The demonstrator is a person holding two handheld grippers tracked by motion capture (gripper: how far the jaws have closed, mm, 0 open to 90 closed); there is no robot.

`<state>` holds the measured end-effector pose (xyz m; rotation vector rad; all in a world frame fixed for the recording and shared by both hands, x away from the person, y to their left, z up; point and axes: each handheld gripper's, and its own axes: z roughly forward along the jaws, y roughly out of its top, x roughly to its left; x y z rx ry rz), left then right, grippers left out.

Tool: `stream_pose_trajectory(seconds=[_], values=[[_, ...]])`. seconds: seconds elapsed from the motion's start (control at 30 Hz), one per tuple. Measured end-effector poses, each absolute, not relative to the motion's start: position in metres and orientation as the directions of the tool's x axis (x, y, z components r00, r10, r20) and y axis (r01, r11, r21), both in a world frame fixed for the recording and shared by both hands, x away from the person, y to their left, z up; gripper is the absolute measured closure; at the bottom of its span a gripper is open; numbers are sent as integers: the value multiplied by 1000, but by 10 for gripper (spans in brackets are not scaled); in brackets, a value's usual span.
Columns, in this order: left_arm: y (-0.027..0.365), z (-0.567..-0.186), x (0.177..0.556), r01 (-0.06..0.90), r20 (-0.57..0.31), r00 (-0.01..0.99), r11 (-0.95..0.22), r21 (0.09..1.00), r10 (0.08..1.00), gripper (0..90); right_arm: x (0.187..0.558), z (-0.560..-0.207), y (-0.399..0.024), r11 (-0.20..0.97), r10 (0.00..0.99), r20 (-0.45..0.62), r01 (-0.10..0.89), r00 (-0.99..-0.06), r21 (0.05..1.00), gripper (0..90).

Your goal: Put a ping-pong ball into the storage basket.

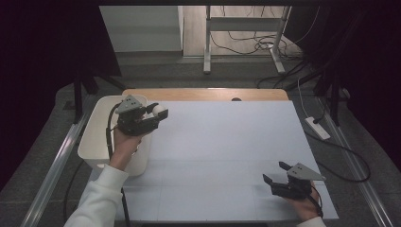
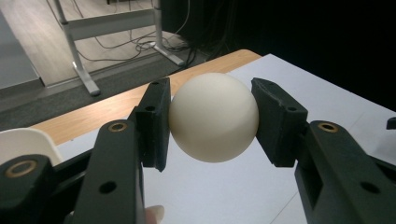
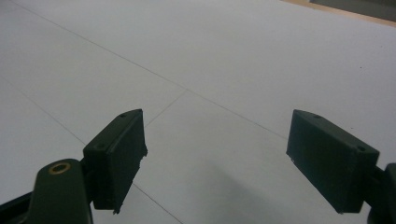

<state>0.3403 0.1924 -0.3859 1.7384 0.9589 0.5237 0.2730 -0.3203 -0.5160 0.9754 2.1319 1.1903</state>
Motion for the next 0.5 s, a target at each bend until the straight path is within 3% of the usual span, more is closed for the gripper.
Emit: stream_pose_trajectory(seconds=[0.5], values=[[216, -386, 338, 370, -101, 536, -126, 921, 838, 501, 273, -516, -320, 361, 783, -84, 340, -616, 869, 193]])
